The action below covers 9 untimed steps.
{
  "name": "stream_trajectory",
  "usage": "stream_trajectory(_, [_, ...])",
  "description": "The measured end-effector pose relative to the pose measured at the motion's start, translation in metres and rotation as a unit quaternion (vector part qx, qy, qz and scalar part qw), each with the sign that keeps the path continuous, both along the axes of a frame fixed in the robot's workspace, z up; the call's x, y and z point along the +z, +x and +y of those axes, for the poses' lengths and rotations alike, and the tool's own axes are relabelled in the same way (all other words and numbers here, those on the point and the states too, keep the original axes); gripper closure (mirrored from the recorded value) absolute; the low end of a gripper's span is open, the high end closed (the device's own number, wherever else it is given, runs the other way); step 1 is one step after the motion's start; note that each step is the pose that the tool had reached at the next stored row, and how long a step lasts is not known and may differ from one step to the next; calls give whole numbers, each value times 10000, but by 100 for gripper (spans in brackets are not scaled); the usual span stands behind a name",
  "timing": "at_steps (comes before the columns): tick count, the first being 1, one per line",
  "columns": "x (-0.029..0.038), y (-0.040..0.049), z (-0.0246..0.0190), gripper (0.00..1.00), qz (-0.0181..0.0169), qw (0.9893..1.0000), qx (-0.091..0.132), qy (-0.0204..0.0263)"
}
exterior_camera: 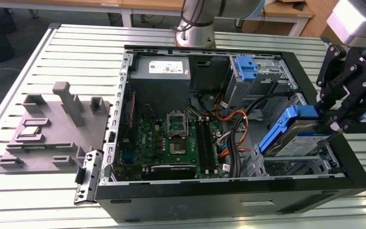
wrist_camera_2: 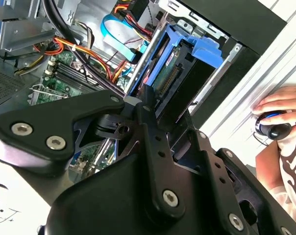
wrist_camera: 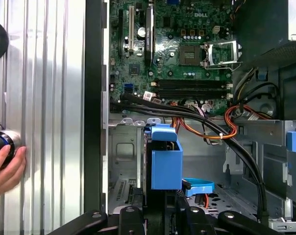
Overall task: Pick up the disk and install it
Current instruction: 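Insert the disk into the insertion slot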
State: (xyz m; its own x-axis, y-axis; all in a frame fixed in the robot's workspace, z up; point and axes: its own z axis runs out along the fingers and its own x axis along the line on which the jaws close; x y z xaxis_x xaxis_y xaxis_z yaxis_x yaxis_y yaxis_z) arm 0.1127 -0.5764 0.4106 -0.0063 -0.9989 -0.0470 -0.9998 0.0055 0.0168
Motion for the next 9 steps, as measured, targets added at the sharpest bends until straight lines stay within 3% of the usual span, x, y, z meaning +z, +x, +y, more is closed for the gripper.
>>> stream_trajectory(7, [-21, 0, 0, 65, -2, 10000, 0, 0])
stream_trajectory(9, [-55, 0, 0, 65, -3, 10000, 0, 3])
